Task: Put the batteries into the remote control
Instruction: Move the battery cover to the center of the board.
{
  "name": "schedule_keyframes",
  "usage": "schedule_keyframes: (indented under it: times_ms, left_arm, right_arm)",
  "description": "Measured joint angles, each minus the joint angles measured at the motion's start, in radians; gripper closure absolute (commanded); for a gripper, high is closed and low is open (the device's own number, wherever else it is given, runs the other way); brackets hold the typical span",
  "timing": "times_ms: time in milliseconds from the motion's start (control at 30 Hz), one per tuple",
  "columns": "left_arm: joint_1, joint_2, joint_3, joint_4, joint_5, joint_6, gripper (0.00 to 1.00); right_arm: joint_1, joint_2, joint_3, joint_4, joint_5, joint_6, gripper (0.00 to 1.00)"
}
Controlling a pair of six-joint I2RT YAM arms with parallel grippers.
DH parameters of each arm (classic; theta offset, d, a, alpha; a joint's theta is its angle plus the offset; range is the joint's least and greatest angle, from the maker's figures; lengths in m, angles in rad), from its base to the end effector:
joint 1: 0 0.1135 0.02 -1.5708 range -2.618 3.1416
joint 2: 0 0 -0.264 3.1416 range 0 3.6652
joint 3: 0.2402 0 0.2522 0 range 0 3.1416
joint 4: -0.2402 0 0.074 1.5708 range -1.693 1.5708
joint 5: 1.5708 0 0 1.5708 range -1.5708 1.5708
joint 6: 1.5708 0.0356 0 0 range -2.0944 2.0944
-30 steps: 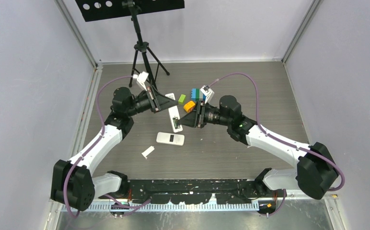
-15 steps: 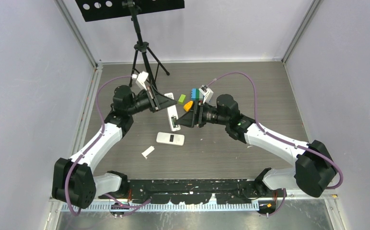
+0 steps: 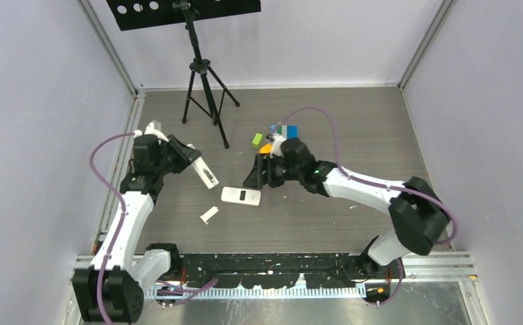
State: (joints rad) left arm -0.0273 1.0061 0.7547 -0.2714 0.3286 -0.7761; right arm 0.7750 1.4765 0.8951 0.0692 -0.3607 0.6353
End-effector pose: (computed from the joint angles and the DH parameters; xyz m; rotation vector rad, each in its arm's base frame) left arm 0.2238 -0.0176 0.2799 -0.5978 2.0879 -0.8184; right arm 0.2244 0.2373 0.2393 -0.4016 2.2567 1.1806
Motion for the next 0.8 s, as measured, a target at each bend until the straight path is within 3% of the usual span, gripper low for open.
schedule_keyframes:
  times_ms: [200, 333, 400, 533, 800]
  left_arm:
    - [0.010, -0.187, 0.019, -0.190, -0.296, 0.066, 1.00]
    - [0.011, -0.205, 0.083, -0.282, -0.438, 0.116, 1.00]
    - [0.011, -0.203, 0.114, -0.304, -0.494, 0.137, 1.00]
    - [0.013, -0.197, 0.134, -0.314, -0.560, 0.159, 1.00]
    - [0.019, -0.162, 0.134, -0.332, -0.612, 0.182, 1.00]
  right_arm:
    - [0.206, 0.230, 0.175, -0.053, 0.154, -0.030, 0.40]
    - [0.334, 0.387, 0.329, -0.065, 0.290, -0.080, 0.43]
    - [0.382, 0.455, 0.395, -0.068, 0.352, -0.119, 0.50]
    - [0.463, 0.589, 0.521, -0.093, 0.453, -0.220, 0.52]
    - [0.533, 0.720, 0.623, -0.102, 0.592, -0.408, 0.46]
